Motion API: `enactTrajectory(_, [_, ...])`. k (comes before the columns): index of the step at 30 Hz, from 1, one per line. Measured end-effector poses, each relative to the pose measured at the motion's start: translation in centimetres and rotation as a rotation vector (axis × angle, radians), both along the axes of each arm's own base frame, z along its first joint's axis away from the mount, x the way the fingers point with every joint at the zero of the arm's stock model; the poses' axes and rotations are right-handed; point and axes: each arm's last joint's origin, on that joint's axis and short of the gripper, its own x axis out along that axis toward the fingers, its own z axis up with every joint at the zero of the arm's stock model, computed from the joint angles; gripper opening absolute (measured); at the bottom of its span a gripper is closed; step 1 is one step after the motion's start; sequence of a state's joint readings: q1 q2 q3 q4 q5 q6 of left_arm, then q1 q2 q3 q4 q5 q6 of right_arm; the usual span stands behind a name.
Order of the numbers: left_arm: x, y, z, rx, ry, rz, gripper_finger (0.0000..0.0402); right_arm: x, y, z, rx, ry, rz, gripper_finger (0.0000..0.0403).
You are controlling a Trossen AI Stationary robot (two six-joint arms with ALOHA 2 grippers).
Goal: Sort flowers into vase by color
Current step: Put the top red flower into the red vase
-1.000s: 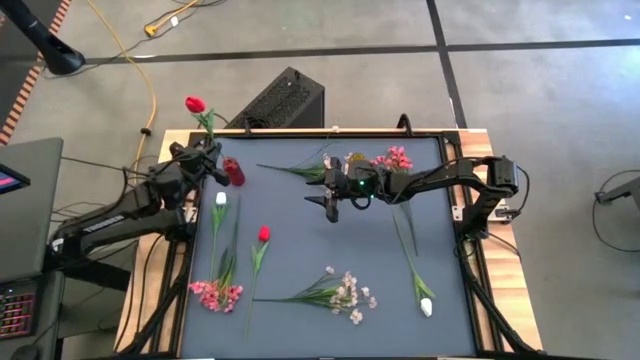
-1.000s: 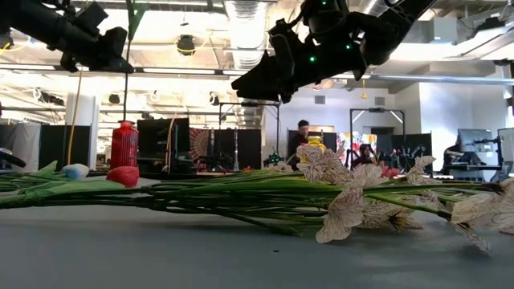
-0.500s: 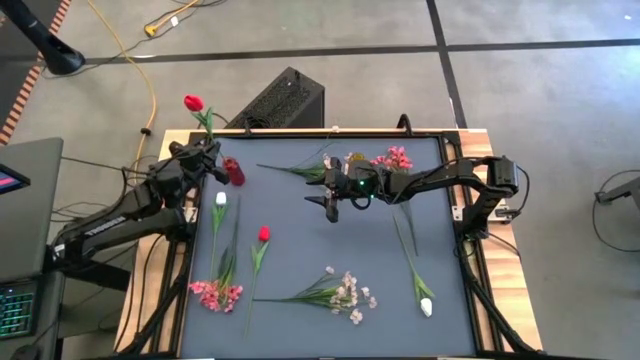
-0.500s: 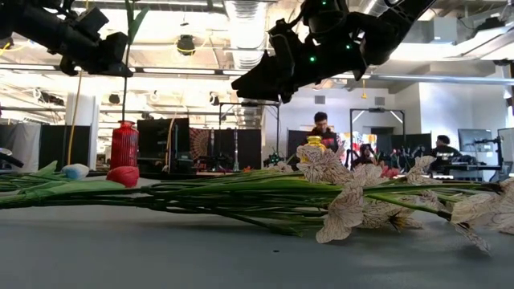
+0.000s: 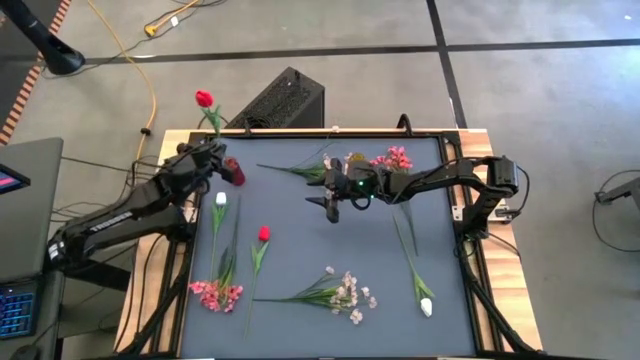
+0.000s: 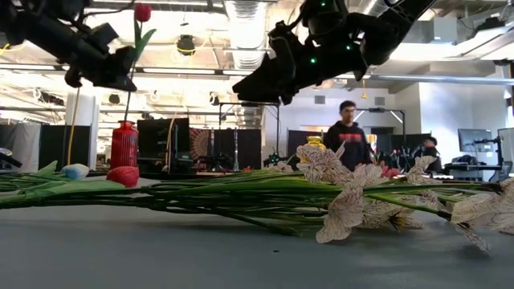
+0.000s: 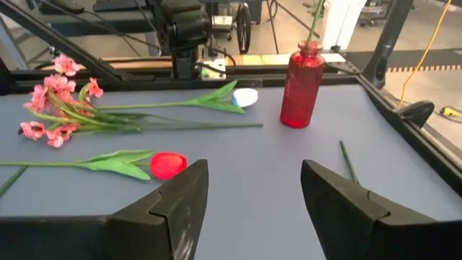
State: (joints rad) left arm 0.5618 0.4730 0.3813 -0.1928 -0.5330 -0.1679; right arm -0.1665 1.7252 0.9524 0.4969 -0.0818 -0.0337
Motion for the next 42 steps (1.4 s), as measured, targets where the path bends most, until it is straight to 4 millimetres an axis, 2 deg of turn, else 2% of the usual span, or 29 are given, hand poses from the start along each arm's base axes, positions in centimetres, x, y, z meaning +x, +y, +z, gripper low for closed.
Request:
enactTrajectory(7, [0.7,0.8,-0.9,-0.11,-0.039,0.006,0.0,-0.3,-0.5,-0.6,0.01,0.062,-0.014,0.0249])
enactTrajectory(12, [0.8,1.0,-1.5,-0.154,-0.005,0.021,0.0,-0.4,-0.7,-0.8,0.014,0.082,-0.02,0.0249])
enactTrajectory(24, [0.6,0.9,-1.8,-0.159,0.044,0.023,0.0004,-0.4,-0.7,-0.8,0.014,0.084,-0.021,0.0249])
enactTrajectory(36, [0.5,0.6,-2.4,-0.214,0.092,-0.017,0.0124,-0.4,-0.7,-0.8,0.013,0.084,-0.023,0.0249])
enactTrajectory(42, [0.4,0.5,-2.6,-0.248,0.116,-0.045,0.0156,-0.4,-0.7,-0.8,0.013,0.084,-0.023,0.0249])
